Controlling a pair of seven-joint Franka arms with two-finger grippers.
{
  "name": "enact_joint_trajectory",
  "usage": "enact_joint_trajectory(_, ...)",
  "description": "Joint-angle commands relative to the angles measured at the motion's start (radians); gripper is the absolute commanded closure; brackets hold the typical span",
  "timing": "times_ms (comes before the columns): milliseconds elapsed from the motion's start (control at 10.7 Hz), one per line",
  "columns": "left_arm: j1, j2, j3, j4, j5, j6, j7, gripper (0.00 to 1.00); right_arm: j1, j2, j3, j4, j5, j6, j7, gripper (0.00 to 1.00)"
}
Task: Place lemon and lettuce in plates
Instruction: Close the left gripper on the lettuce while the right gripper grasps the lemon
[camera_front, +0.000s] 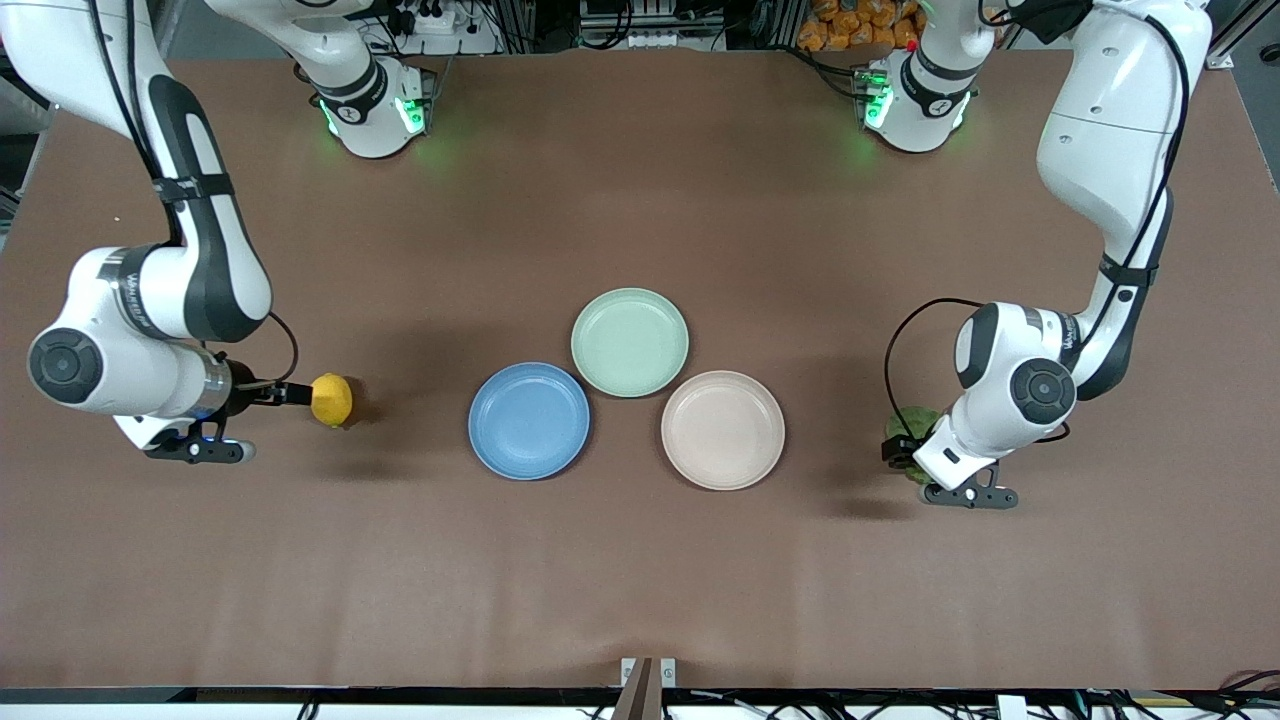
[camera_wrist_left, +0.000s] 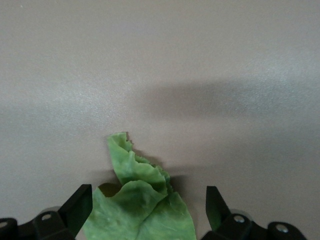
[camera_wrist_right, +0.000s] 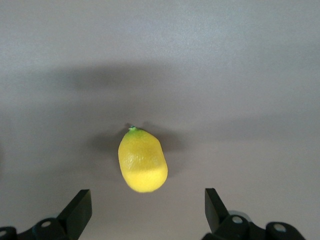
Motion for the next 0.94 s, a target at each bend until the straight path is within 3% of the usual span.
enact_joint_trajectory(0, 0.01, 0.009, -0.002, -0.019, 0.015, 0.006, -0.006, 0.0, 0.009, -0.033, 0.0, -0.108, 0.014, 0.115, -0.008, 0.0)
enact_joint_trajectory(375, 0.012, 0.027, 0.0, -0.036, 0.013, 0.008, -0.006, 0.0, 0.025, -0.031, 0.0, -0.219, 0.014, 0.289, -0.008, 0.0)
enact_joint_trajectory(469, 0.012, 0.026, 0.0, -0.037, 0.013, 0.008, -0.006, 0.35, 0.025, -0.03, 0.0, -0.22, 0.012, 0.29, -0.008, 0.0)
enact_joint_trajectory(562, 0.012, 0.026, 0.0, -0.037, 0.013, 0.006, -0.006, 0.94, 0.026, -0.027, 0.0, -0.22, 0.012, 0.29, -0.008, 0.0)
enact_joint_trajectory(656, 0.012, 0.023, 0.0, -0.037, 0.013, 0.006, -0.006, 1.0, 0.029, -0.024, -0.002, -0.225, 0.012, 0.301, -0.008, 0.0)
enact_joint_trajectory(844, 0.01, 0.007, -0.002, -0.037, 0.013, 0.003, -0.012, 1.0, 0.031, -0.019, -0.002, -0.257, 0.012, 0.356, -0.008, 0.0)
